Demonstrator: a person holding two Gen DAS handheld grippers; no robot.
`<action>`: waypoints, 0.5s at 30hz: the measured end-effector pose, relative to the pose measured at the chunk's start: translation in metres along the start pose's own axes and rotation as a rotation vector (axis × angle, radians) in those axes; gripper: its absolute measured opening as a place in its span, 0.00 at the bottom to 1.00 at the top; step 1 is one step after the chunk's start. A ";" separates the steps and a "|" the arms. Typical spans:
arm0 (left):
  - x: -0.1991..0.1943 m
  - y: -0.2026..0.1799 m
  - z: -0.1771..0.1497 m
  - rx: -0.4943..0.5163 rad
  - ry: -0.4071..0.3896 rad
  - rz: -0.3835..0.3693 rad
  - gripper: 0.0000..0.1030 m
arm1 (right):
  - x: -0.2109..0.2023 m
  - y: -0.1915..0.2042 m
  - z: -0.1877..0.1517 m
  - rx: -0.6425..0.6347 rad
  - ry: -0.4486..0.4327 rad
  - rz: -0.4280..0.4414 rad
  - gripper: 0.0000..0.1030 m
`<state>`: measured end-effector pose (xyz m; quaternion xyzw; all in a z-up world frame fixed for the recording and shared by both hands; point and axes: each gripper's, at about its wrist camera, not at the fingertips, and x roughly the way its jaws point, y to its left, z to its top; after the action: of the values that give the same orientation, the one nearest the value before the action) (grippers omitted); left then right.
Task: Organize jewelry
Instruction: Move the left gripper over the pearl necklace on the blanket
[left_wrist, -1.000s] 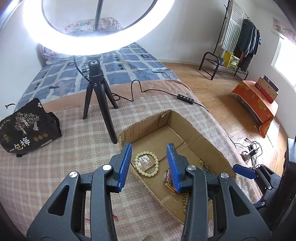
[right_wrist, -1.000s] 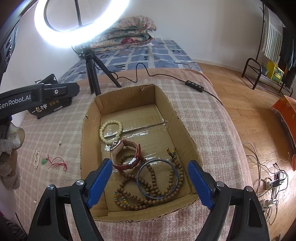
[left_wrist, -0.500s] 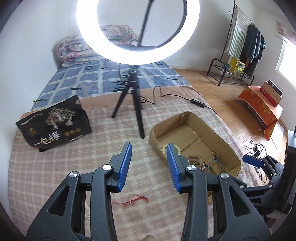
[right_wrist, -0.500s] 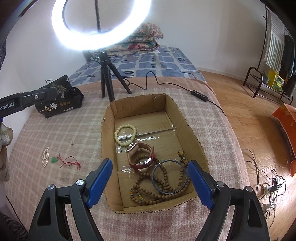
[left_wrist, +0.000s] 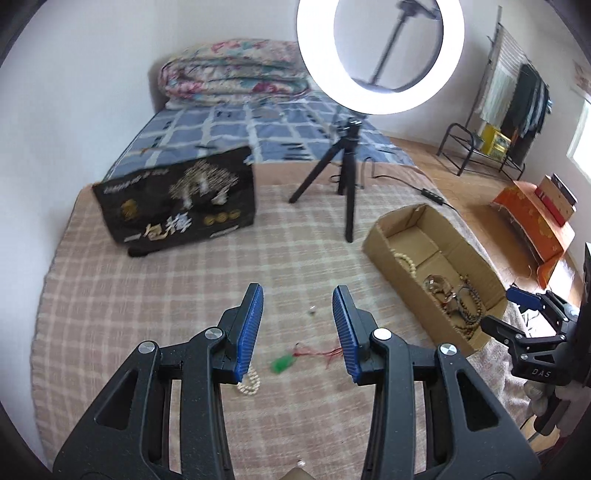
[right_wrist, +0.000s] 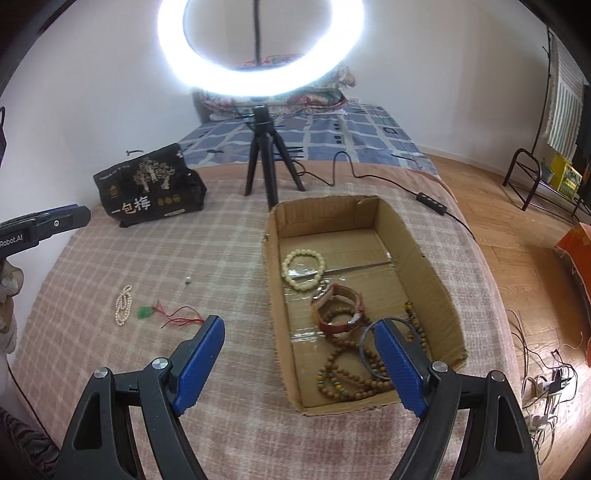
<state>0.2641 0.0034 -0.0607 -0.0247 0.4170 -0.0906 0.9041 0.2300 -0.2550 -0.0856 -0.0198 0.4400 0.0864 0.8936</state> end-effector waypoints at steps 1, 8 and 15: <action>0.001 0.007 -0.003 -0.015 0.011 0.004 0.38 | 0.001 0.004 -0.001 -0.005 0.003 0.008 0.83; 0.015 0.052 -0.023 -0.068 0.067 0.039 0.38 | 0.007 0.037 -0.009 -0.043 0.026 0.076 0.83; 0.036 0.065 -0.043 -0.081 0.144 0.042 0.38 | 0.018 0.070 -0.023 -0.139 0.058 0.104 0.83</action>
<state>0.2630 0.0618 -0.1234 -0.0459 0.4846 -0.0564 0.8717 0.2108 -0.1860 -0.1107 -0.0613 0.4590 0.1626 0.8713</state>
